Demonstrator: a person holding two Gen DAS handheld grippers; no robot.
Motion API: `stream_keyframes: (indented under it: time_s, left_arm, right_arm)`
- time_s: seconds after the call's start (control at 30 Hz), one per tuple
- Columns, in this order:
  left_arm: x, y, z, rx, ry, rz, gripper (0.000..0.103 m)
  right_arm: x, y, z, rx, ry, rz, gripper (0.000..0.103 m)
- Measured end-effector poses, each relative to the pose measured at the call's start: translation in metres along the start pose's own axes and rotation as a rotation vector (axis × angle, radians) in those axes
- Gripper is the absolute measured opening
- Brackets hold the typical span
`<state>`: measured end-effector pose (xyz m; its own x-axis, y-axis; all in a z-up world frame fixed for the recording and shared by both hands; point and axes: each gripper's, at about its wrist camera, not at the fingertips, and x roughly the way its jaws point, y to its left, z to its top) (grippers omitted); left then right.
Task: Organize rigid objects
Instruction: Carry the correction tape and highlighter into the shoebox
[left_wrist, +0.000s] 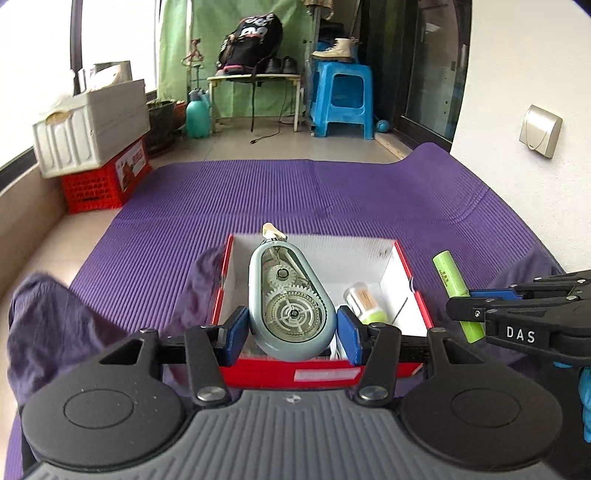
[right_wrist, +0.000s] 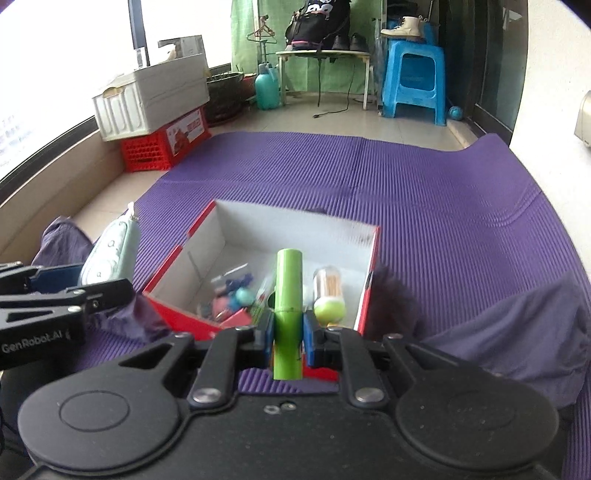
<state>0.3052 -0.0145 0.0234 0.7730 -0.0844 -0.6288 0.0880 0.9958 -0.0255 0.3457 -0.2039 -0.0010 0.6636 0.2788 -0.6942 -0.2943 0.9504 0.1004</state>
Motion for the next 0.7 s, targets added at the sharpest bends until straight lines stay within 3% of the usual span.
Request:
stream_keyframes:
  time_s: [0.23, 0.7]
  left_arm:
    - [0.048, -0.008, 0.014, 0.076, 0.056, -0.008, 0.051]
    - [0.169, -0.007, 0.01, 0.076, 0.21, -0.023, 0.051]
  right_arm:
    - [0.033, -0.007, 0.014, -0.001, 0.01, -0.018, 0.015]
    - [0.128, -0.017, 0.001, 0.027, 0.139, -0.012, 0.015]
